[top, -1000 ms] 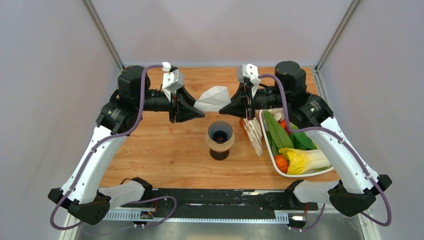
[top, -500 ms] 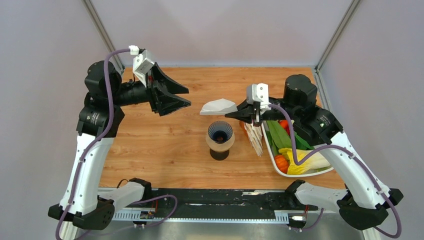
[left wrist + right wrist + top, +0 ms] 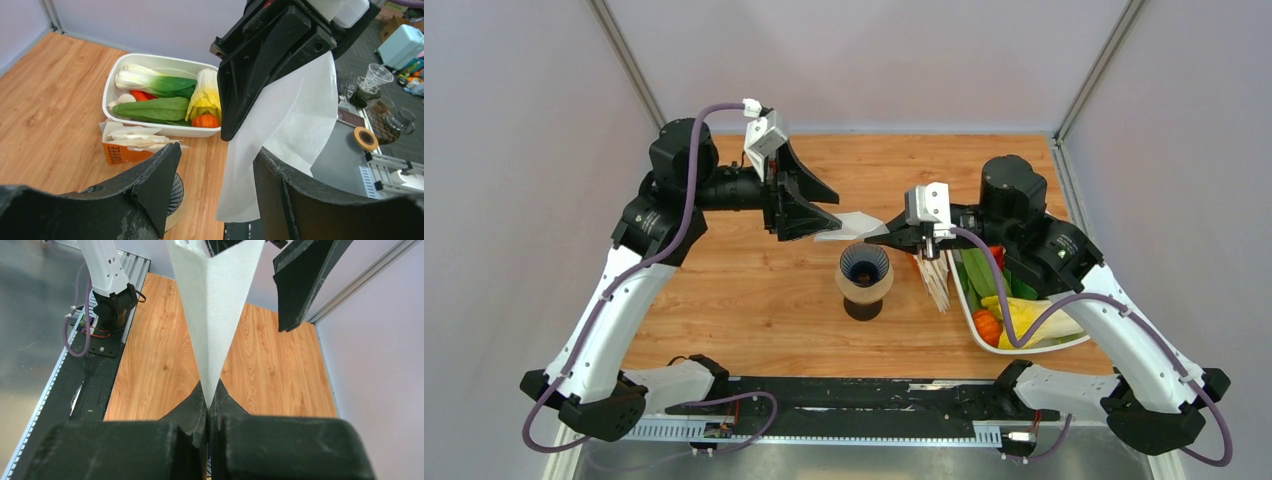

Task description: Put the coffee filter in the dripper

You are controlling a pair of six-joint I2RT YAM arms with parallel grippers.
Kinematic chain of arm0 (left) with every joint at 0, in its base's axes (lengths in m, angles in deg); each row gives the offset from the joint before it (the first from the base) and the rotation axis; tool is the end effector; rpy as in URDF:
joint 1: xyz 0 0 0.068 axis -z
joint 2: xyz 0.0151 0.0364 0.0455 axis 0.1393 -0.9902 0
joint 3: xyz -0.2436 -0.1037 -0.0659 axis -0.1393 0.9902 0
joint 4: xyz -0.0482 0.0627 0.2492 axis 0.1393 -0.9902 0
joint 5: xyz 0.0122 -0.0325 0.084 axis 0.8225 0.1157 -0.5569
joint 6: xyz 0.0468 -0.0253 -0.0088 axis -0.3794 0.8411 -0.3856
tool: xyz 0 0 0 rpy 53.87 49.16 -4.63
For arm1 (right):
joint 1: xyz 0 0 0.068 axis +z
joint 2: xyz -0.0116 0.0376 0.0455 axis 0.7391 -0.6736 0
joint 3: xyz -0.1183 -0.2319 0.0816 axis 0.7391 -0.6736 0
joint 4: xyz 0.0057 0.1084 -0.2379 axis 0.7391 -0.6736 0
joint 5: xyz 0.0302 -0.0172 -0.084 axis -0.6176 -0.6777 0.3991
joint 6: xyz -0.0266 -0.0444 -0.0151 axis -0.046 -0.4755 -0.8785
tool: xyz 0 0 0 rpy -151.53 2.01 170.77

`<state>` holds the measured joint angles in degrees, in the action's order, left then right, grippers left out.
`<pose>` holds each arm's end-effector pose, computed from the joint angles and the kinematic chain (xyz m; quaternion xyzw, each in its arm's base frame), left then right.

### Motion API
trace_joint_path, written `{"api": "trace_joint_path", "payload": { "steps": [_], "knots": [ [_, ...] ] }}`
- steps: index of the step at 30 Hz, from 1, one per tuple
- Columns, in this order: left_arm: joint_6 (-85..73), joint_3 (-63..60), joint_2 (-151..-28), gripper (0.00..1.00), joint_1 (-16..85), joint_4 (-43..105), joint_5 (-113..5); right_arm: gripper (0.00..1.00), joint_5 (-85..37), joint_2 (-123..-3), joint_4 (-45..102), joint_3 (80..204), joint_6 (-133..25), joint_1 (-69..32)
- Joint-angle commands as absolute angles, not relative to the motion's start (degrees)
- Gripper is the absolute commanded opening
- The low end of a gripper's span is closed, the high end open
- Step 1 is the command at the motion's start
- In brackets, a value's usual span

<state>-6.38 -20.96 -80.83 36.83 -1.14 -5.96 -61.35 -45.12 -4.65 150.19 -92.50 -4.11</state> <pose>0.1641 -0.1240 0.5063 0.4133 0.5938 -0.5323 0.4395 0.1315 0.1595 0.4694 -0.6292 0.4298 0.3560 0.5410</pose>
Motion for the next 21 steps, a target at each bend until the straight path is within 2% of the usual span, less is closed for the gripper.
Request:
{"api": "trace_joint_path", "payload": {
  "steps": [1, 6, 8, 10, 11, 12, 13, 14, 15, 17, 21],
  "knots": [
    [-10.19, -21.13, -80.93, 0.65, 38.61, -3.43, -7.54, 0.0, -60.53, -45.28, -4.54, 151.66, -95.7, -3.38],
    [-9.93, -17.97, -80.67, 0.63, 38.93, -3.71, -7.06, 0.0, -59.64, -45.65, -4.33, 151.97, -96.21, -3.28],
    [-9.0, -16.83, -80.64, 0.56, 38.91, -2.95, -5.88, 0.0, -59.55, -45.43, -4.35, 151.72, -96.36, -3.27],
    [-8.63, -16.03, -80.35, 0.44, 38.9, -1.75, -4.75, 0.03, -59.41, -45.15, -4.43, 151.15, -96.06, -3.19],
    [-8.99, -15.98, -80.32, 0.32, 38.89, -1.45, -4.37, 0.08, -59.27, -44.76, -4.47, 150.71, -95.73, -3.19],
    [-10.42, -16.12, -80.16, 0.26, 38.92, -1.62, -4.22, 0.19, -58.96, -44.56, -4.58, 150.43, -94.6, -3.19],
    [-11.38, -16.64, -80.14, 0.13, 38.87, -2.21, -3.93, 0.37, -58.59, -44.43, -4.7, 150.21, -93.08, -3.19],
    [-13.78, -17.02, -80.01, 0.08, 38.87, -2.62, -3.87, 0.52, -58.08, -44.33, -4.96, 149.99, -89.99, -3.19],
    [-15.17, -17.65, -79.93, 0.02, 38.91, -3.69, -3.67, 0.62, -58.16, -44.43, -5.79, 149.88, -87.14, -3.16],
    [-21.58, -18.98, -79.74, 0.0, 38.99, -6.84, -3.3, 0.7, -60.05, -44.68, -8.64, 149.84, -83.25, -3.2],
    [-38.32, -20.35, -79.12, 0.0, 40.8, -14.51, -6.38, 0.73, -62.7, -45.59, -9.3, 150.08, -75.94, -3.27]
  ]
}}
